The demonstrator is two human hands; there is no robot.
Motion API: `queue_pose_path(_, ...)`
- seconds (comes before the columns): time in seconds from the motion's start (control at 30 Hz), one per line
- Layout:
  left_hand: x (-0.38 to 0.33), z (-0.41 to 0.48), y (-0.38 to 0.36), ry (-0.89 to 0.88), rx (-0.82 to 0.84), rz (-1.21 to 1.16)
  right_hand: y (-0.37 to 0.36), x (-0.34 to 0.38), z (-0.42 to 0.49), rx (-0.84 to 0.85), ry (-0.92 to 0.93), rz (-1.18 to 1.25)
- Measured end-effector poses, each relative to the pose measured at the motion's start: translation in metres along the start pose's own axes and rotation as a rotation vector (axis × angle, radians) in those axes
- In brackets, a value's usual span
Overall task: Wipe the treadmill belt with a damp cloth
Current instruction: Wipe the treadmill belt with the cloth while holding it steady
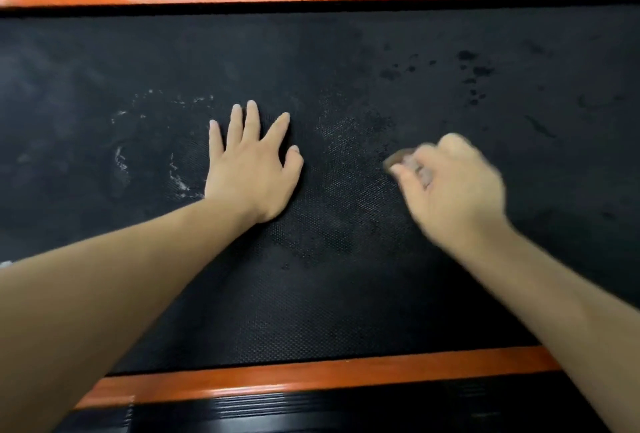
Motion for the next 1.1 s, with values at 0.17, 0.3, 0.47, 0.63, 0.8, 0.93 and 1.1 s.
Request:
queue_pose_path(0.17, -0.001, 0.000, -0.001, -0.002, -0.006, 0.006, -0.003, -0.005, 0.009, 0.072, 0.162, 0.045)
queue_pose_path(0.3, -0.001, 0.002, -0.001, -0.055, -0.024, 0.001, -0.007, 0.011, 0.010, 0.020, 0.013, 0.030)
queue_pose_path(0.47, 0.001, 0.001, -0.006, -0.074, -0.025, 0.007, -0.015, 0.018, 0.026, 0.086, 0.103, 0.089)
queue_pose_path(0.63, 0.002, 0.000, -0.006, -0.095, -0.011, 0.015, -0.031, 0.035, 0.033, 0.096, 0.061, 0.145)
queue_pose_path(0.8, 0.004, 0.007, 0.001, -0.088, 0.050, -0.062, -0.025, 0.011, 0.086, 0.107, -0.167, 0.050)
queue_pose_path(0.93, -0.001, 0.008, 0.005, -0.058, 0.057, -0.124, -0.034, 0.058, 0.037, 0.227, 0.038, 0.179)
queue_pose_path(1.1, 0.006, 0.004, 0.005, -0.106, 0.045, -0.119, -0.028, 0.013, 0.098, 0.073, -0.276, 0.038)
Point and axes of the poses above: each hand's wrist, its own z-axis towards the middle knuckle, its own y-axis out of the back of the hand, x = y × z, the point moved 3 cm from there along z, towards the middle knuckle, and after that the axes turned 2 degrees about -x, right-handed, at the moved point
